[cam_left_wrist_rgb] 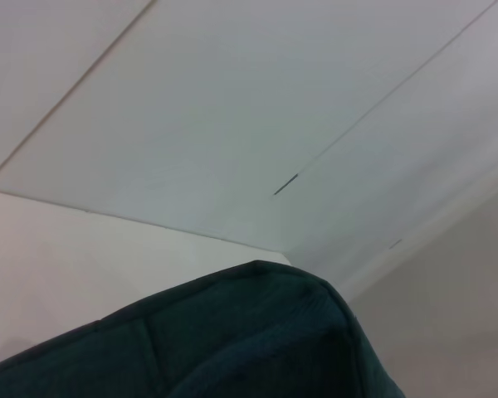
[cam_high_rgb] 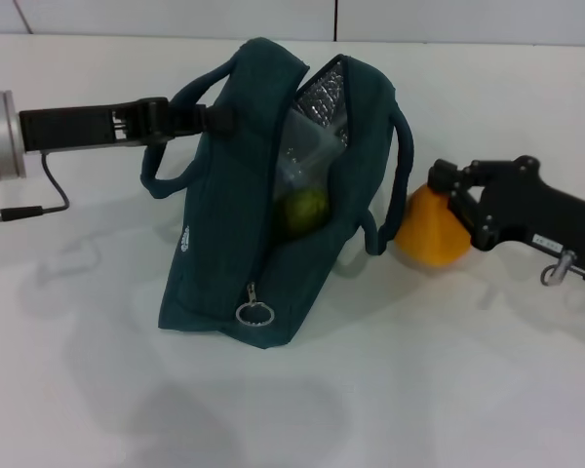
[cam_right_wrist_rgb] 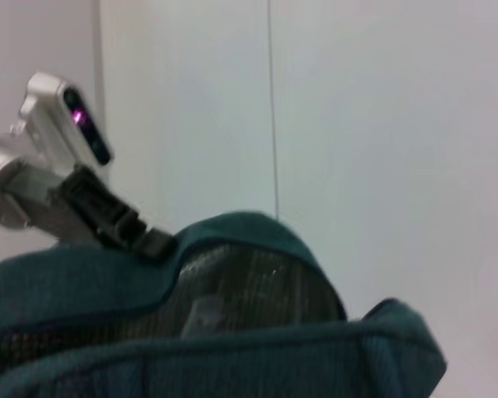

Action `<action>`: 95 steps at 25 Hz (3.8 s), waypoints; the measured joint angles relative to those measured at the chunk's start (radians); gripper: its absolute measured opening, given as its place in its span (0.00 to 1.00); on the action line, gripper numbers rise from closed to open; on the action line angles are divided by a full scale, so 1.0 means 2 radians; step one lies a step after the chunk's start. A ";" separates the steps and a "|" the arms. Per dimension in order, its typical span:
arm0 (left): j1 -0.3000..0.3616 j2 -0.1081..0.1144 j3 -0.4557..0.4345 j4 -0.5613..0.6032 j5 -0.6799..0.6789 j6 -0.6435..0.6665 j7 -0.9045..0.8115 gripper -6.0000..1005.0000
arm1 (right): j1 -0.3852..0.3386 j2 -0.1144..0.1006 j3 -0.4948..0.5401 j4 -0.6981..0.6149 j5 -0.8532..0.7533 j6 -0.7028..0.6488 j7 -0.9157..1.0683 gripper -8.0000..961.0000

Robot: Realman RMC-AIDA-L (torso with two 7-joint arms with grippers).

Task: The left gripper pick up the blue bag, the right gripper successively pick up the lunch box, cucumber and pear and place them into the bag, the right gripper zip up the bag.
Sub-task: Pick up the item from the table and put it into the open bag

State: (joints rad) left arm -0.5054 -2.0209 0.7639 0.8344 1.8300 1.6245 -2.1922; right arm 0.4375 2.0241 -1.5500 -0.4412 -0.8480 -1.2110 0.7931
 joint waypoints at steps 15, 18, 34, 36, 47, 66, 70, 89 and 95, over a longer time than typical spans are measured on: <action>0.001 0.001 0.000 0.000 -0.002 0.001 0.001 0.06 | -0.016 -0.009 0.042 0.055 0.075 -0.121 0.010 0.04; 0.001 0.000 0.001 0.000 -0.002 0.001 0.001 0.06 | -0.026 -0.015 0.060 0.055 0.075 -0.148 0.016 0.05; -0.011 -0.002 0.002 0.003 -0.041 0.040 -0.035 0.06 | 0.007 -0.022 0.073 -0.013 0.057 -0.227 0.083 0.06; -0.011 -0.001 0.002 0.001 -0.047 0.040 -0.036 0.06 | 0.023 -0.016 0.073 -0.015 0.041 -0.225 0.090 0.06; -0.016 -0.001 0.003 0.001 -0.045 0.039 -0.038 0.06 | 0.092 0.000 0.020 -0.012 -0.009 -0.141 0.104 0.06; -0.013 -0.003 0.003 0.001 -0.044 0.039 -0.035 0.06 | 0.108 0.002 -0.103 -0.013 0.013 -0.063 0.105 0.08; -0.012 -0.003 0.003 0.001 -0.044 0.040 -0.036 0.06 | 0.105 0.002 -0.108 -0.012 0.009 -0.051 0.110 0.08; -0.014 -0.007 0.004 0.001 -0.044 0.041 -0.038 0.06 | 0.103 0.002 -0.092 -0.032 0.011 -0.009 0.108 0.09; -0.011 -0.006 0.004 0.001 -0.045 0.041 -0.037 0.06 | 0.105 0.001 -0.122 -0.028 0.009 0.014 0.134 0.09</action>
State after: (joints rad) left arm -0.5284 -2.0326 0.7716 0.8360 1.7408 1.7058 -2.2671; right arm 0.6473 2.0255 -1.7935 -0.4980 -0.8309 -1.1820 1.0612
